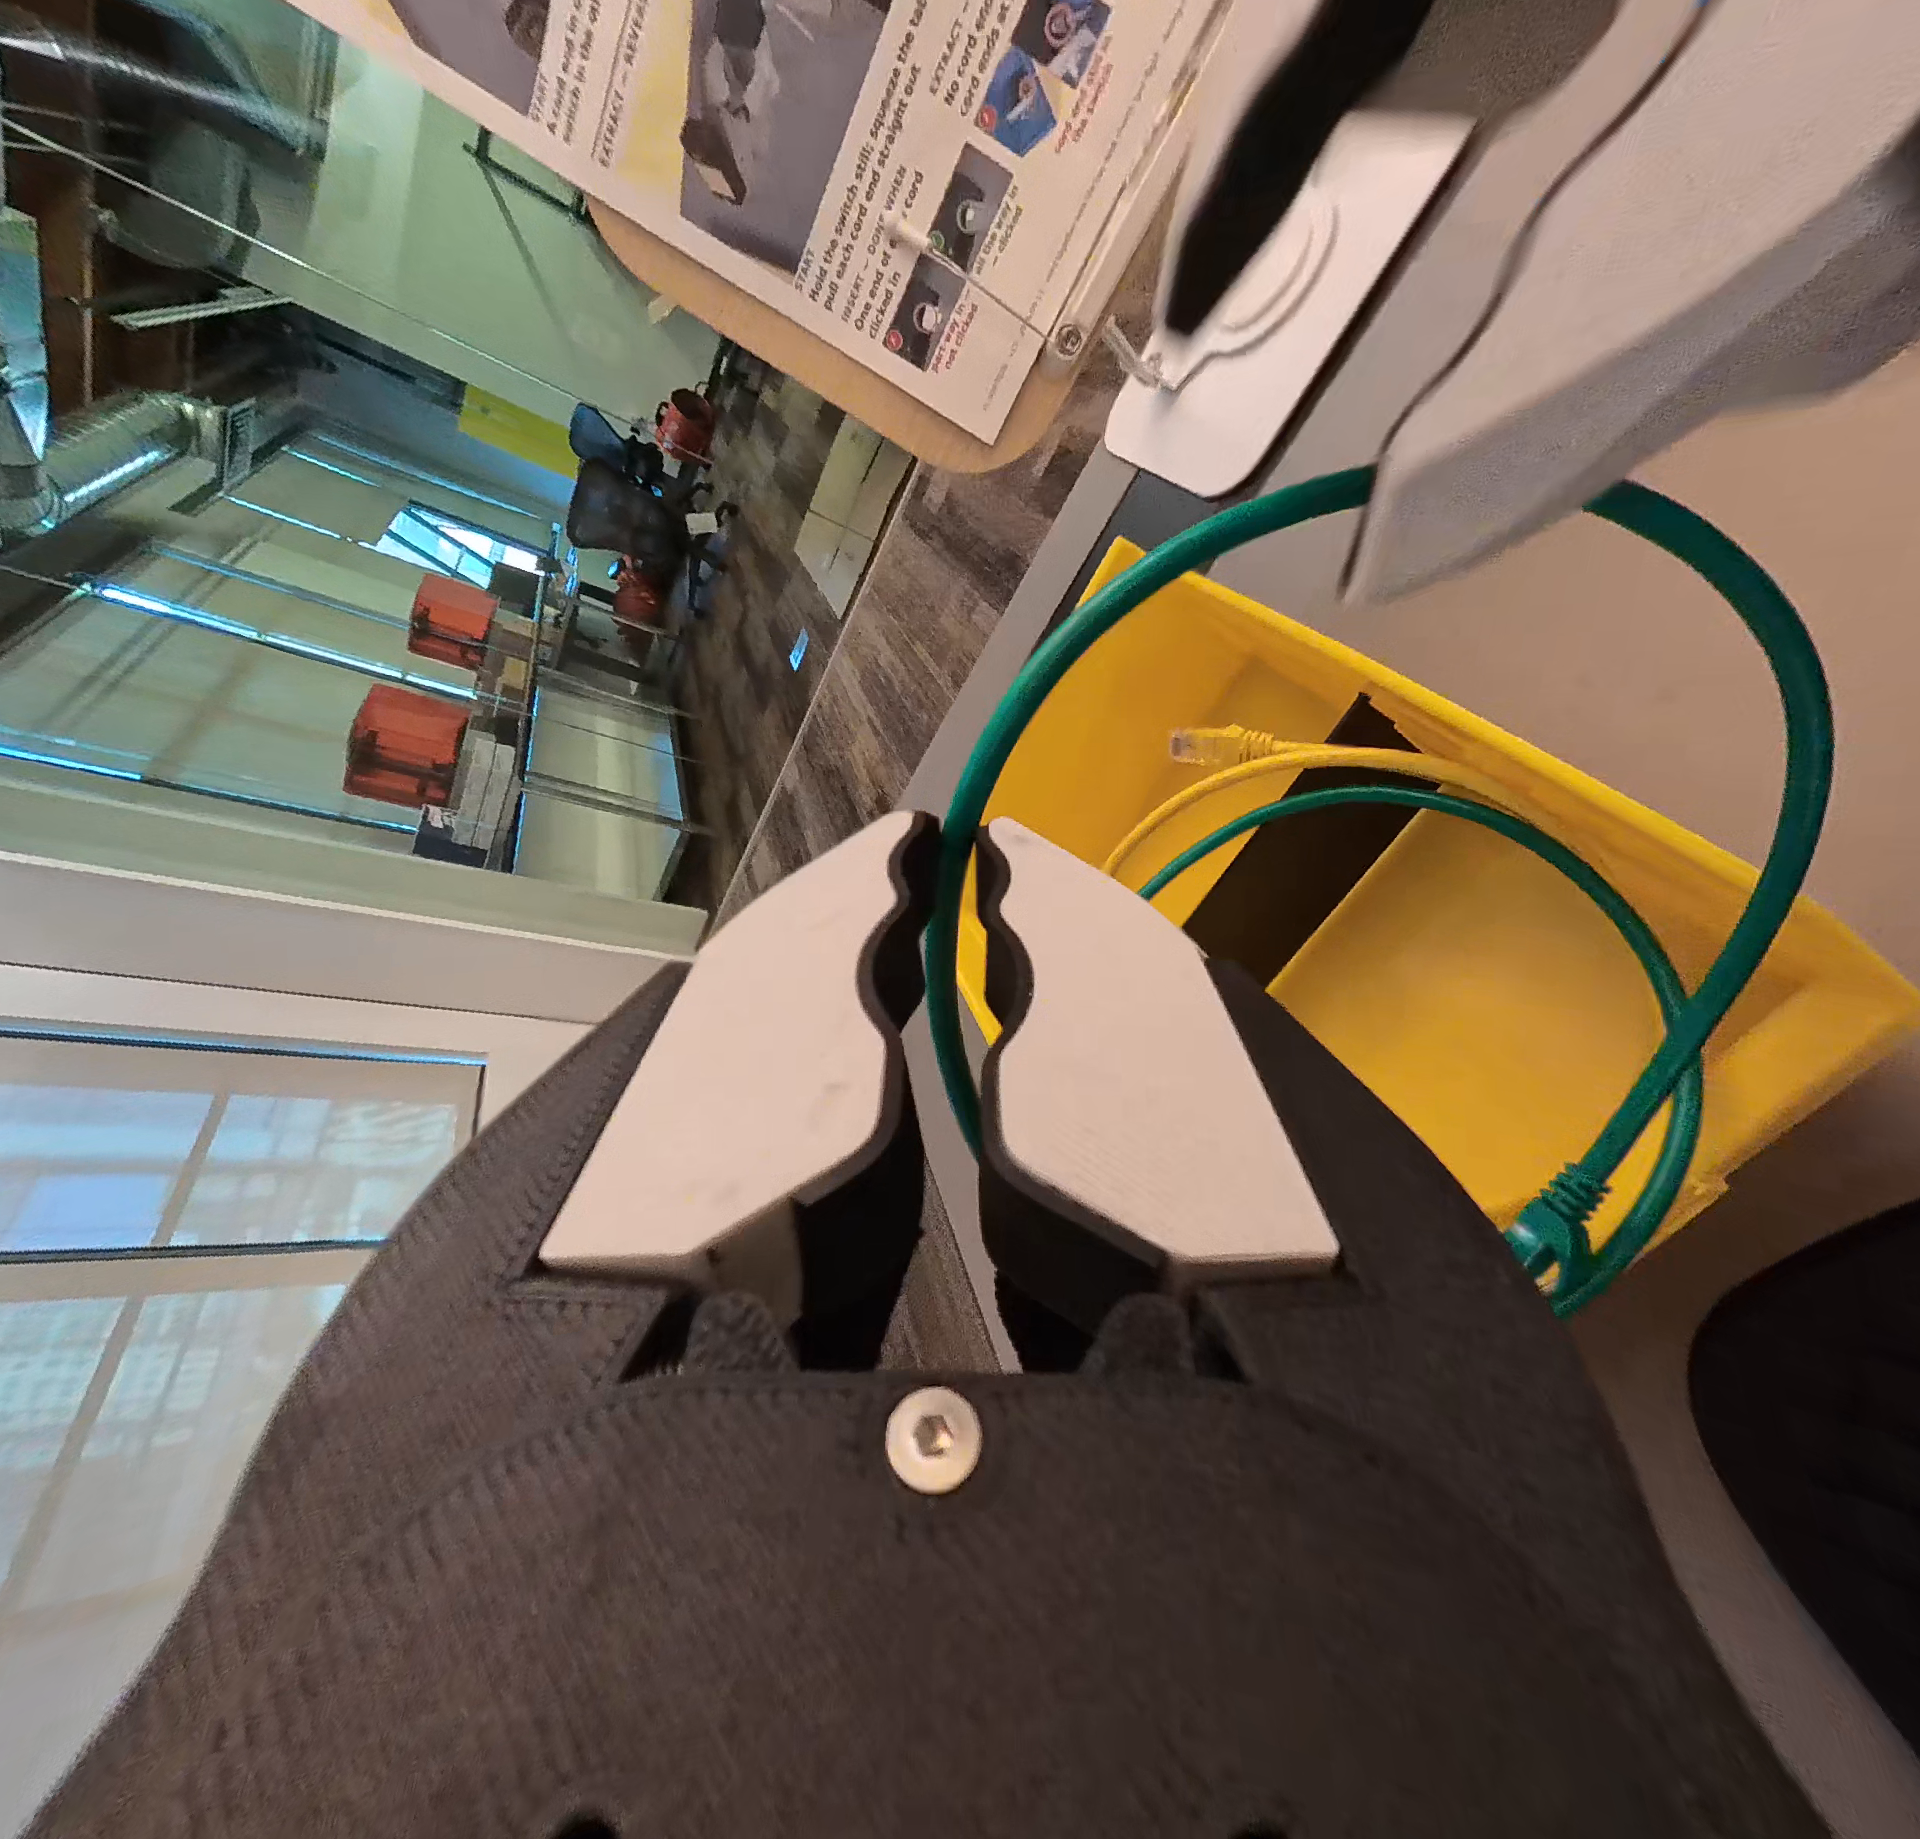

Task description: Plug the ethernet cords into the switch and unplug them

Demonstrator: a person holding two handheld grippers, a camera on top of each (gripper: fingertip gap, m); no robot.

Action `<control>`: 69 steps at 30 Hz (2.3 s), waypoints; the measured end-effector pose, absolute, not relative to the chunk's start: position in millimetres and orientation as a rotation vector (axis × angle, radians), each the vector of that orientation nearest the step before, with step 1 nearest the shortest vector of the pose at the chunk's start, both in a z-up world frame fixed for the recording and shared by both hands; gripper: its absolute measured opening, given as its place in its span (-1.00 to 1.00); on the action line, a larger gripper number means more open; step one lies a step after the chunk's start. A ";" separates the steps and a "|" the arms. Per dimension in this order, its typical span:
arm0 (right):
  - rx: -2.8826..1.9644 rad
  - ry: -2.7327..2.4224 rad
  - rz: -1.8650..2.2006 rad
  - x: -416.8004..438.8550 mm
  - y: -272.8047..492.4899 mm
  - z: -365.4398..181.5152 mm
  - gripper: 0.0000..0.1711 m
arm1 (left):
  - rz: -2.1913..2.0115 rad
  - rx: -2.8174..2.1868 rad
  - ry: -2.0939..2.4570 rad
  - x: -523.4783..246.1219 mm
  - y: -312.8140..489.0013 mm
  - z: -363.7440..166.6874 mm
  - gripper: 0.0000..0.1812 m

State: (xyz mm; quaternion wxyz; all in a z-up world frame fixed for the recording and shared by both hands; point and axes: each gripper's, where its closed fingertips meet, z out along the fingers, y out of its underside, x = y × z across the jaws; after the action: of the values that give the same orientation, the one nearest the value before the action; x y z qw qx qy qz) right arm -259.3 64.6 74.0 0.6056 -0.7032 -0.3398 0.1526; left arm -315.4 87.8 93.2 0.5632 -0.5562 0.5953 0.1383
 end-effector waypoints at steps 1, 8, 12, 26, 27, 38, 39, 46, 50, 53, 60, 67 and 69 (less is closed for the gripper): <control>-1.686 -0.867 0.376 -270.5 68.9 65.9 -0.57 | 0.319 -1.300 1.392 -316.1 86.1 96.0 -0.94; -1.544 -0.883 0.363 -304.6 71.8 158.3 -0.95 | 0.265 -1.278 0.948 -379.1 48.7 169.6 -0.79; -1.532 -0.881 0.209 -283.4 63.2 229.0 -0.95 | 0.092 -1.289 0.684 -429.3 38.7 195.3 -0.70; -2.056 -0.859 0.091 -130.7 -46.7 157.7 -0.95 | -0.189 -1.974 1.050 -373.4 188.6 1.6 -0.74; -2.100 -0.847 0.107 -122.1 -49.0 137.0 -0.95 | -0.190 -1.982 1.075 -370.4 193.1 -7.3 -0.71; -2.460 -0.654 0.376 -52.6 -39.8 -64.7 -0.95 | -0.198 -2.114 1.174 -352.4 223.2 -64.4 -0.58; -2.489 -0.662 0.388 -50.2 -40.9 -75.0 -0.95 | -0.185 -2.108 1.186 -352.1 223.8 -64.8 -0.62; -2.596 -0.766 0.243 -32.0 -44.0 -103.2 -0.71 | 0.074 -2.160 1.289 -360.0 232.1 -84.7 -0.90; -2.487 -0.756 0.209 -27.9 -44.7 -68.8 -0.48 | 0.196 -2.081 1.290 -367.7 228.4 -60.3 -0.93; -2.191 -0.771 0.164 -39.0 -31.9 -20.5 -0.40 | 0.220 -1.932 1.192 -367.2 211.9 -1.1 -0.94; -1.842 -0.842 0.156 -87.1 -15.0 17.3 -0.40 | 0.192 -1.414 0.800 -363.8 125.1 166.1 -0.96; -1.728 -0.869 0.397 -113.8 -27.5 28.0 -0.25 | -0.195 -1.292 0.719 -323.9 66.1 202.7 -0.96; -1.639 -0.865 0.500 -124.6 -36.9 43.5 -0.14 | -0.308 -1.296 0.756 -303.4 62.8 198.0 -0.96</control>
State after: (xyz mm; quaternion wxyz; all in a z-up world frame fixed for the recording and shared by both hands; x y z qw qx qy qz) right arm -124.6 -36.9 43.5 0.5737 -0.6995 -0.3689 0.2134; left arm -303.4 62.8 198.0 0.7208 -0.5865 0.3421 -0.1392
